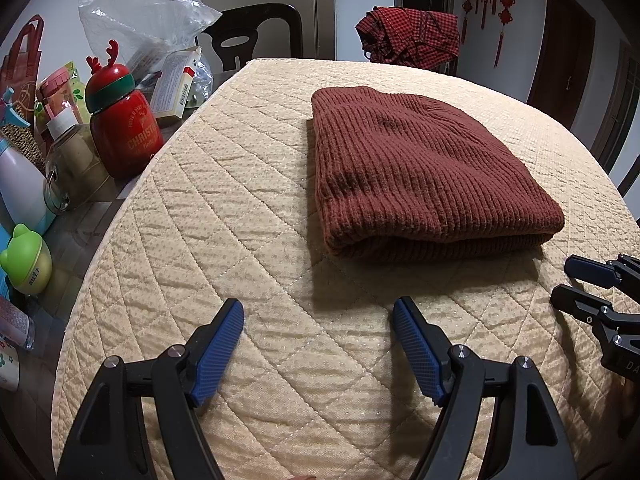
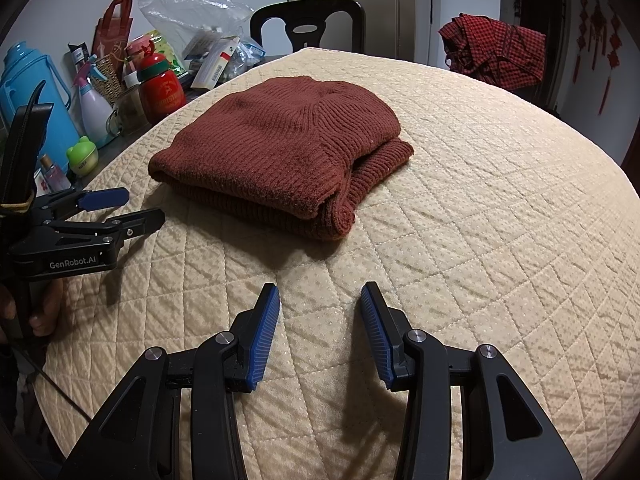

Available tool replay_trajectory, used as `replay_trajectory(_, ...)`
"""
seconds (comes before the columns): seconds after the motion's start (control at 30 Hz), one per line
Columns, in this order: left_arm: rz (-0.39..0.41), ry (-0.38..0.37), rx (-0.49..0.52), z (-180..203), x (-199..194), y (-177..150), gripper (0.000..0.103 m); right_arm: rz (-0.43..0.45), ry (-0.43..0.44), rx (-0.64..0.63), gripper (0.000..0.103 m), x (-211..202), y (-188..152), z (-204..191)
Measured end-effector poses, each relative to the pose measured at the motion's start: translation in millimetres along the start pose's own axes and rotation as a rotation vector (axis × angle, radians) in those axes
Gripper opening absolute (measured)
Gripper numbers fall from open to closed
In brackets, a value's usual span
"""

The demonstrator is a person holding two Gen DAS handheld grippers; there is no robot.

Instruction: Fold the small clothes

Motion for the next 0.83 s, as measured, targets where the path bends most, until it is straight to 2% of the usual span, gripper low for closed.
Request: replay_trajectory(0.83,0.0,0.0,-0.001,0.0,0.3,0.2,0.079,-0.002,-0.006,-0.012,0.046,1.6,-1.1,-2.1)
Point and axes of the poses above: each gripper's, at about its wrist camera, not at the fingertips, and x roughly the way its jaws point, z to its right, y to its top, the point moved 8 cm from there along x, roughly the way its jaws point, and after that the axes turned 1 degree about -z, right-handed, at the moved point
